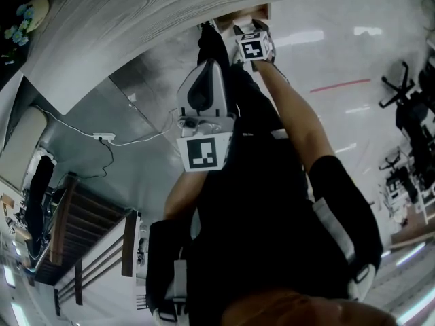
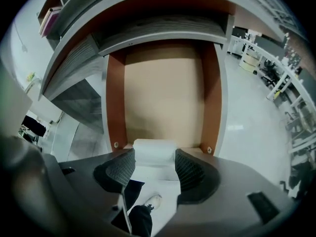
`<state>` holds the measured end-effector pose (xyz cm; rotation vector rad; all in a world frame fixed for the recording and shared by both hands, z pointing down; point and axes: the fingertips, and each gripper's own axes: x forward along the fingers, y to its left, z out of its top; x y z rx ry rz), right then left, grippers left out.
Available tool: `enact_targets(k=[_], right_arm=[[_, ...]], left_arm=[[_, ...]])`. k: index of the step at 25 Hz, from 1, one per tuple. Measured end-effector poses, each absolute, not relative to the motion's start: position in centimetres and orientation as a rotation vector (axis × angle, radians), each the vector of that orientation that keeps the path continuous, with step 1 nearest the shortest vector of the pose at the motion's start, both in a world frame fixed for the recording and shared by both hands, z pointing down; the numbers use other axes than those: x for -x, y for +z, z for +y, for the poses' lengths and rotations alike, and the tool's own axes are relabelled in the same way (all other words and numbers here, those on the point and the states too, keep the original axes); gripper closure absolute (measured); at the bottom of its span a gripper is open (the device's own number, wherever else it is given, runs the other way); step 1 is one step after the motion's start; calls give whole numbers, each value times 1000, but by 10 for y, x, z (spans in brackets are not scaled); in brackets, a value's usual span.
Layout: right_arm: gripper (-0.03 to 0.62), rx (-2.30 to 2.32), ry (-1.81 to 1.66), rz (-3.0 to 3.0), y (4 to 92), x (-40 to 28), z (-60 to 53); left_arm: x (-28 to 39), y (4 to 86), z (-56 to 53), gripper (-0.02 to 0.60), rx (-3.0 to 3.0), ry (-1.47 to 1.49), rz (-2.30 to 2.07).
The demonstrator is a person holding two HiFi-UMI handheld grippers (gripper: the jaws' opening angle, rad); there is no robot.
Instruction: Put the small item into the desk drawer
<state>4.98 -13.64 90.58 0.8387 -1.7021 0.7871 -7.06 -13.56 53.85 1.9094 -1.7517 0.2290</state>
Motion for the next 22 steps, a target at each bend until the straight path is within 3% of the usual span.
enact_targets(k=[22], right_arm=[[341, -798, 838, -1649, 927, -44, -140]], left_arm=[[72, 554, -135, 589, -1871, 230, -1747]])
